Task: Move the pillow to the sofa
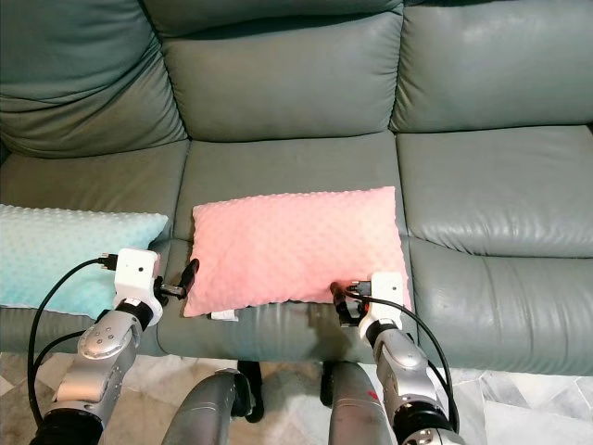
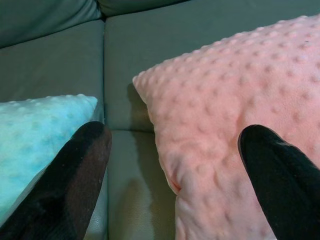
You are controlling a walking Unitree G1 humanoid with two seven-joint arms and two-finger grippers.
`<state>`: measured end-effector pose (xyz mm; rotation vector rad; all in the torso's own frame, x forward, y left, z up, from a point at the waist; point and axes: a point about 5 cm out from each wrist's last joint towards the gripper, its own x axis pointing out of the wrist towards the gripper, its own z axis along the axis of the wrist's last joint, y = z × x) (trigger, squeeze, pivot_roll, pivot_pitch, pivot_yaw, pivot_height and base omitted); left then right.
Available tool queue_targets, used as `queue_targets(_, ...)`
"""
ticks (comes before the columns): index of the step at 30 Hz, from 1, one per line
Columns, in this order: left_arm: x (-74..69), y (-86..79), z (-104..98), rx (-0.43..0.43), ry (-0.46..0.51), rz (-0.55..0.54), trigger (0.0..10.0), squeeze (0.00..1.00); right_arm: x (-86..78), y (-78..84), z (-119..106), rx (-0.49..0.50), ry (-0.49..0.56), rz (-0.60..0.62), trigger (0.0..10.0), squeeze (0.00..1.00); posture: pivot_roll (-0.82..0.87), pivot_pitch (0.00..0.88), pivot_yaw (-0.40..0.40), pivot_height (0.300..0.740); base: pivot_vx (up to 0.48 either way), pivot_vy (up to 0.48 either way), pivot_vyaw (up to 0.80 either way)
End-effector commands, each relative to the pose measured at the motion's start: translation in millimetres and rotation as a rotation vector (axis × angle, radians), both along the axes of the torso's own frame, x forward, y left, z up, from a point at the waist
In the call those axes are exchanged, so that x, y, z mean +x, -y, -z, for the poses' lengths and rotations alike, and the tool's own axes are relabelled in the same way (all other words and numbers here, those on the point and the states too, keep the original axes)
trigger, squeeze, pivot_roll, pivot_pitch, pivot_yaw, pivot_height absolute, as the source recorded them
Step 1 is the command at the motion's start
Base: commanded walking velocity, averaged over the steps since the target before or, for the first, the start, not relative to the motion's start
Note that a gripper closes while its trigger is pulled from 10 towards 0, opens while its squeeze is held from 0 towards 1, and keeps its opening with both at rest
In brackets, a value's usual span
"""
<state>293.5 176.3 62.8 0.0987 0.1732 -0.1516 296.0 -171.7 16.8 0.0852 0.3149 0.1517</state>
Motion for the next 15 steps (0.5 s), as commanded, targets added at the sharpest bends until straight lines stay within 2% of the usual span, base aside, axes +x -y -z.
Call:
queue_targets(1,-7.0,-7.7,10.3,0.016,-0.048,-0.012,10.0,0.0,-9.2,-2.8,11.3,0.01,-0.044,0.005,10.0,0.0,0.09,0.366,0.155,0.74,0.0,0.0,0.0)
queue_targets(6,-6.4,-12.3,13.9,0.033,-0.059,-0.016,10.0,0.0,-10.4,-4.7,9.4,0.01,-0.03,-0.005,10.0,0.0,0.08,0.337,0.145,0.74,0.0,0.0,0.0)
queue_targets(12,-14.8,-28.1,35.0,0.086,-0.135,-0.052,10.0,0.0,-17.1,-1.2,9.4,-0.046,-0.004,0.022,10.0,0.0,0.05,0.265,0.133,0.74,0.0,0.0,0.0)
queue_targets(15,-19.5,-33.4,45.2,0.09,-0.179,-0.07,10.0,0.0,-20.4,-0.2,9.6,-0.032,0.006,0.05,10.0,0.0,0.04,0.227,0.131,0.74,0.0,0.0,0.0)
